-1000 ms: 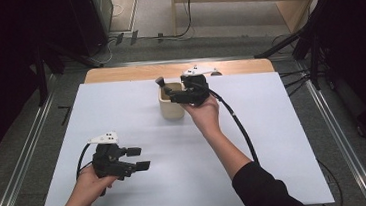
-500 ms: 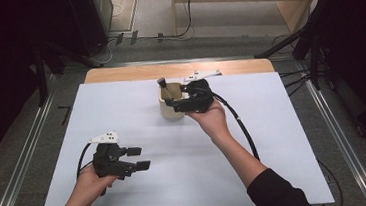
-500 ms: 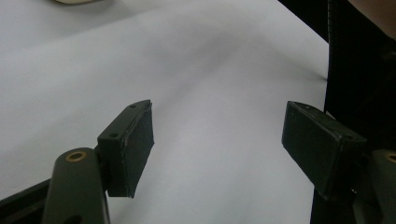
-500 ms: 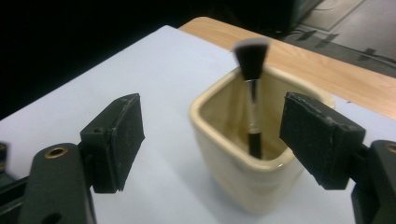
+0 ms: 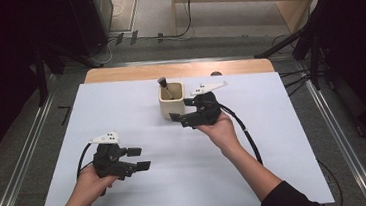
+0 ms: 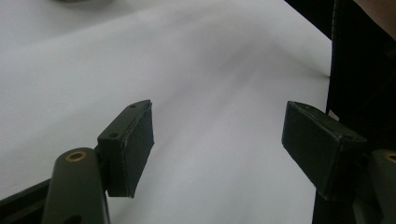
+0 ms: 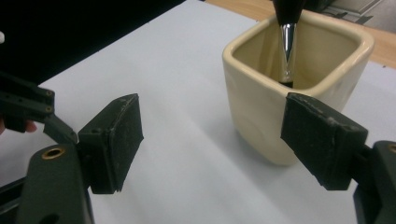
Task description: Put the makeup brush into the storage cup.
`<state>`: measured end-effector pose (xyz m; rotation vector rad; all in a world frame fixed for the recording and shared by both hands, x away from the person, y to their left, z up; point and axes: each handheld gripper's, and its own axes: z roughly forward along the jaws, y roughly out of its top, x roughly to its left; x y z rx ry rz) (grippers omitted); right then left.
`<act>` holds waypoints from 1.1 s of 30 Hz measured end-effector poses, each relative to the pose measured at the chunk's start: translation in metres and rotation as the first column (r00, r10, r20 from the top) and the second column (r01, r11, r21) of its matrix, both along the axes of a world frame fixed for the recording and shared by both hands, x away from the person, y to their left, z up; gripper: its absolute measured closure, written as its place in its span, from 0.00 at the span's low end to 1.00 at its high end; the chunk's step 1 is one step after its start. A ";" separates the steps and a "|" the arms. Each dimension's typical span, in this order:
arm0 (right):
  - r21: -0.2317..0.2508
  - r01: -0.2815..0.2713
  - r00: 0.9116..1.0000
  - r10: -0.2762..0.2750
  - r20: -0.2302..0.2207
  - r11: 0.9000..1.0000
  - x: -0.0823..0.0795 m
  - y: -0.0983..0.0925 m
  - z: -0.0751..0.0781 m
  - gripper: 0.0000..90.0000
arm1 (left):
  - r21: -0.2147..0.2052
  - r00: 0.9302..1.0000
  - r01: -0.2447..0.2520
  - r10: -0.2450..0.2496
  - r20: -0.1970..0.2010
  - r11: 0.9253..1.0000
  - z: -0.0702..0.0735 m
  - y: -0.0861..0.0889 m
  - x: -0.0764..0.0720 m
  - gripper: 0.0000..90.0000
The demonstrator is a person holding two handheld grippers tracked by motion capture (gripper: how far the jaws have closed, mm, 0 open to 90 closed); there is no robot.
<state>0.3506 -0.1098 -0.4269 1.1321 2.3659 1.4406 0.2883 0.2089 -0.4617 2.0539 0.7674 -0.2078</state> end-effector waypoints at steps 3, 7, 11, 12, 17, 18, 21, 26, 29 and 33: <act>0.000 -0.011 1.000 0.011 -0.008 1.000 -0.004 -0.002 -0.004 0.24 | 0.002 1.000 0.002 -0.002 -0.001 1.000 0.000 0.000 0.000 0.29; -0.001 -0.031 0.999 0.031 -0.014 1.000 -0.010 -0.003 -0.006 0.24 | 0.003 1.000 0.000 0.000 -0.001 1.000 -0.001 0.000 0.000 0.29; -0.012 -0.056 0.998 0.056 -0.024 0.998 -0.014 -0.003 -0.010 0.24 | 0.006 1.000 0.001 -0.001 -0.002 1.000 -0.001 0.000 0.001 0.29; -0.016 -0.062 0.998 0.062 -0.028 0.998 -0.015 -0.003 -0.011 0.24 | 0.005 1.000 0.002 -0.002 -0.002 1.000 -0.001 0.000 0.001 0.29; -0.013 -0.082 0.995 0.081 -0.050 0.997 -0.019 -0.008 -0.019 0.25 | 0.007 1.000 0.002 -0.002 -0.003 1.000 -0.001 0.000 0.001 0.29; -0.012 -0.082 0.995 0.082 -0.053 0.997 -0.020 -0.008 -0.020 0.25 | 0.008 1.000 0.000 0.000 -0.004 1.000 -0.001 0.000 0.001 0.29; -0.007 -0.083 0.995 0.083 -0.056 0.997 -0.022 -0.011 -0.021 0.25 | 0.011 1.000 0.001 -0.001 -0.004 1.000 -0.002 0.000 0.001 0.29; 0.002 -0.097 0.994 0.097 -0.059 0.995 -0.027 -0.013 -0.023 0.26 | 0.013 1.000 0.004 -0.004 -0.001 1.000 -0.002 0.000 0.001 0.29; 0.010 -0.108 0.992 0.109 -0.069 0.994 -0.030 -0.014 -0.024 0.26 | 0.013 1.000 0.003 -0.003 -0.001 1.000 -0.001 0.000 0.001 0.29; -0.001 -0.121 0.991 0.121 -0.062 0.993 -0.034 -0.015 -0.024 0.26 | 0.013 1.000 0.006 -0.006 0.001 1.000 -0.001 0.000 0.000 0.29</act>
